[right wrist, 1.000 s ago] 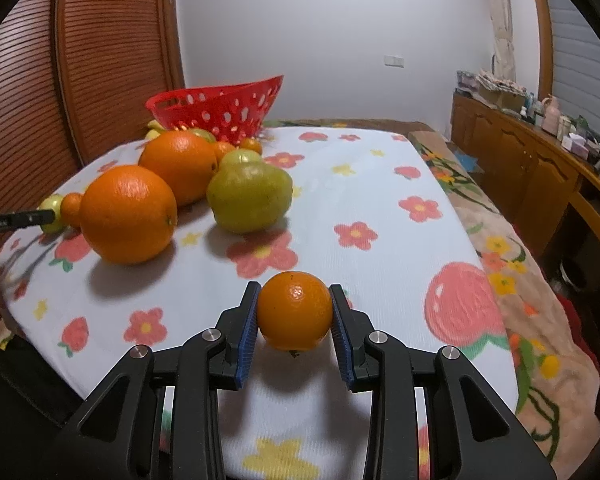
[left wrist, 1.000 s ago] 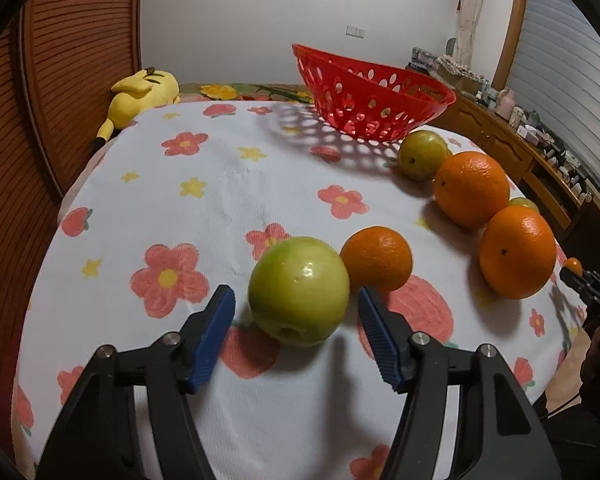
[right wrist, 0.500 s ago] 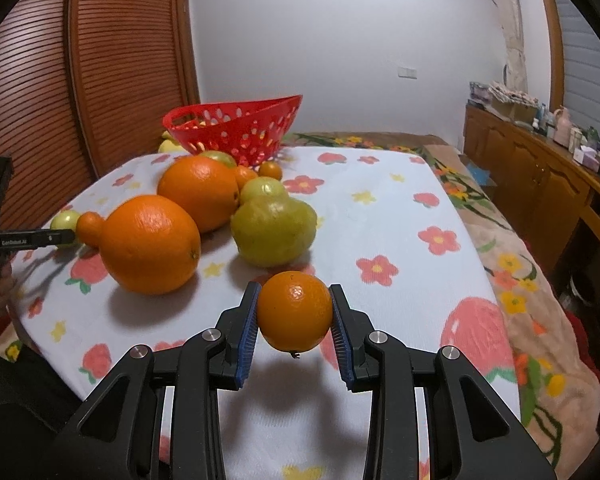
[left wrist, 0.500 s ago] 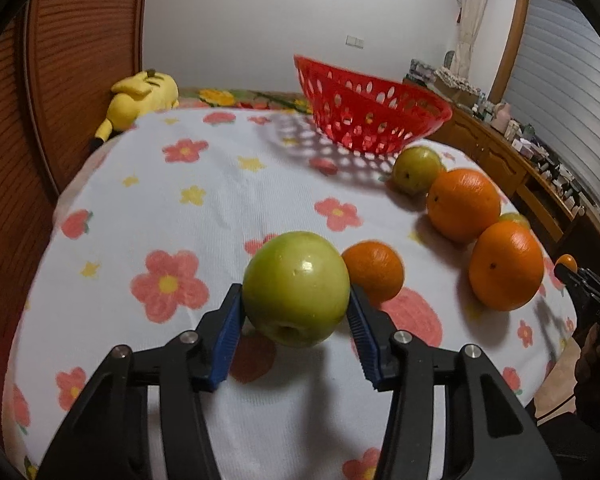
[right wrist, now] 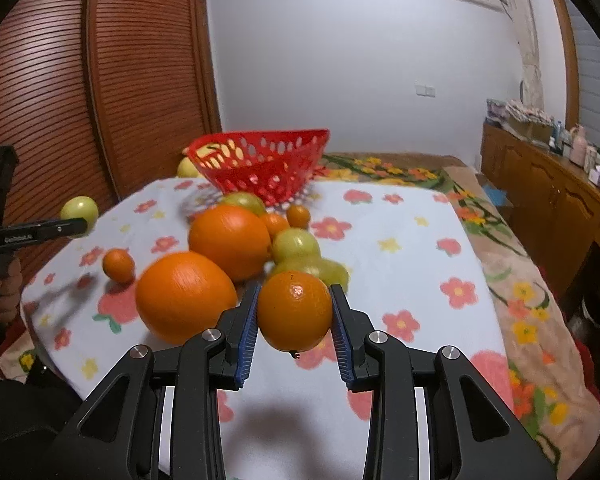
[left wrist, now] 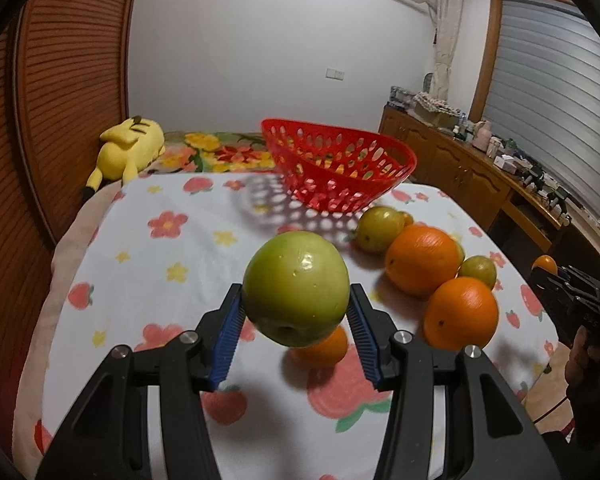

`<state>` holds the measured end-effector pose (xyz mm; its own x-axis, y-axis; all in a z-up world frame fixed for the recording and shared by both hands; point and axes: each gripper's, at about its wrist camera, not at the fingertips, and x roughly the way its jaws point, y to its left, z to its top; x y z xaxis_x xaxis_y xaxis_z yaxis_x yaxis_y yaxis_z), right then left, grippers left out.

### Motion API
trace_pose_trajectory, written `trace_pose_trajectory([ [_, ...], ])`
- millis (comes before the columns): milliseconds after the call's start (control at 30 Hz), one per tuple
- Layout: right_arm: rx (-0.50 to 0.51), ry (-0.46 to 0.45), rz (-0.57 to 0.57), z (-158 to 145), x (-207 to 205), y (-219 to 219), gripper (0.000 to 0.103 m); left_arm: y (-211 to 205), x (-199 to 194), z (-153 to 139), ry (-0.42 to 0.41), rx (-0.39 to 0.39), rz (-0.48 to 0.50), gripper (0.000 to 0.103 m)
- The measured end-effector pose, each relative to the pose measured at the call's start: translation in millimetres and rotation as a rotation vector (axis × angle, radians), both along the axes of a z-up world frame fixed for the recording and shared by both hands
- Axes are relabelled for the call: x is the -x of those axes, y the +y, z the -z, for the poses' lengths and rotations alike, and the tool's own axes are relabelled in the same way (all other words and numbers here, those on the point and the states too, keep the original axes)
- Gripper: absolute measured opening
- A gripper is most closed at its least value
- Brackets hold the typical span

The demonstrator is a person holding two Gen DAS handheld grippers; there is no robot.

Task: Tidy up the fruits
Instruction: 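Lift and carry the tangerine and green apple over the red basket with both grippers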

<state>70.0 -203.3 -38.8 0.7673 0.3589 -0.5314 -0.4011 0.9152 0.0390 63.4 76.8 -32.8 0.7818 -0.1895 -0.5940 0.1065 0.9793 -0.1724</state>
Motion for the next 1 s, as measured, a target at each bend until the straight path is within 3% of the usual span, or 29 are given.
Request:
trace_pose_trajectory([
  [300,0.026,-0.04,-0.072,-30.2,-17.3,24.4,0.033,-16.9,-23.0,-22.3,-0.042,-0.024,0.048,0.05],
  [533,0.057,-0.061,-0.124,-48.4,-48.6,43.4,0.033,-31.4,-65.5,-34.1,-0.05,-0.056,0.088,0.05],
  [1000,0.089,-0.068,-0.193,-68.3,-151.3,68.0,0.033,-60.5,-172.7,-38.6,0.003,-0.09,0.154,0.05],
])
